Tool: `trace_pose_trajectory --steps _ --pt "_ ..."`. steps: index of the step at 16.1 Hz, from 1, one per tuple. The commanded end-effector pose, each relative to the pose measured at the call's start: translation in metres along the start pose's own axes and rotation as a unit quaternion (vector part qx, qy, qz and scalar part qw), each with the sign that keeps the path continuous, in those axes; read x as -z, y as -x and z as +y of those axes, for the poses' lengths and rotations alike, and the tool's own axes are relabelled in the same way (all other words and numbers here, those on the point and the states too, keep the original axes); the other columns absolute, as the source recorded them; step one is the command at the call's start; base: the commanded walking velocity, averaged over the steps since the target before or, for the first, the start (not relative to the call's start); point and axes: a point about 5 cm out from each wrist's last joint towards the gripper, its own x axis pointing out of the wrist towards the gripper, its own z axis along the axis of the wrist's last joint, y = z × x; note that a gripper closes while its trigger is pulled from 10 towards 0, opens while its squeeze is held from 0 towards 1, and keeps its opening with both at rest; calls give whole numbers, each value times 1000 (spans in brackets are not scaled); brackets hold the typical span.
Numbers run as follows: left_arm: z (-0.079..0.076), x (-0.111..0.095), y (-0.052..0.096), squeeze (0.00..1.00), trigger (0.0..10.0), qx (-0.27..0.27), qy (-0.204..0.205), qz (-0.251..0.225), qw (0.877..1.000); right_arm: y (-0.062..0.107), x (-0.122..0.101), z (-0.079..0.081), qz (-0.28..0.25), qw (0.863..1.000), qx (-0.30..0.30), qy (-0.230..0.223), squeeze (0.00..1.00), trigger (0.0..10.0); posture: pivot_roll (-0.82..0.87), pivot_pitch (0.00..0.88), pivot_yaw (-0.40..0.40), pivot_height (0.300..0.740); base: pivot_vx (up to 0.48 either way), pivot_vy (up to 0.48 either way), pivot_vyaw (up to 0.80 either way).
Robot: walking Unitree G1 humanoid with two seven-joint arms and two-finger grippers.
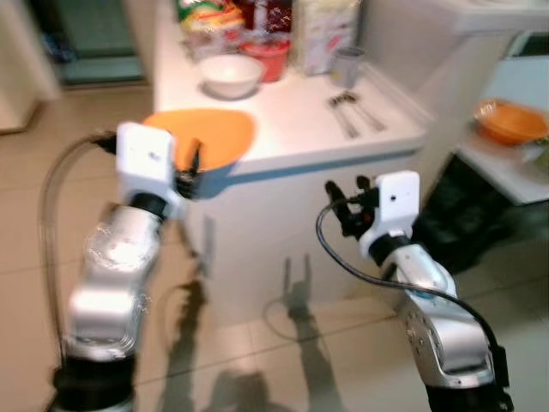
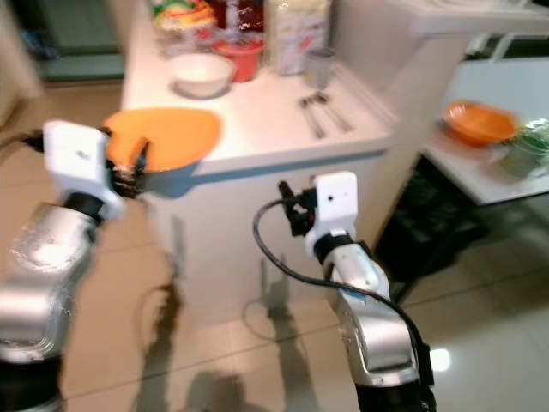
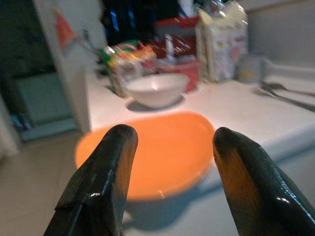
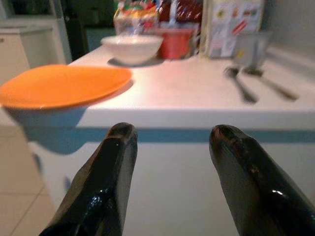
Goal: Setting the table
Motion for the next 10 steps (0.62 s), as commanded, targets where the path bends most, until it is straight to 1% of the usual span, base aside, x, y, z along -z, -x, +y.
trace_pose_trajectory --steps 1,3,4,7,10 --pt "-3 -5 0 0 10000 4 -4 -9 1000 1 0 -7 3 1000 13 0 0 10000 38 0 -7 740 0 0 0" --pt "-7 -4 0 0 10000 15 -15 -9 1000 0 -1 -8 0 1000 15 2 0 10000 38 0 -9 740 0 0 0" --pt "-10 -2 1 0 10000 23 -23 -8 999 0 -1 -9 1 1000 18 12 0 10000 37 0 -9 740 274 0 0" --pt "-10 -1 0 0 10000 24 -22 -8 999 0 -1 -11 3 1000 25 9 0 10000 35 0 -9 740 359 0 0" --pt "-10 -1 0 0 10000 26 -22 -7 999 0 0 -11 6 1000 23 19 0 10000 34 0 -10 740 403 0 0"
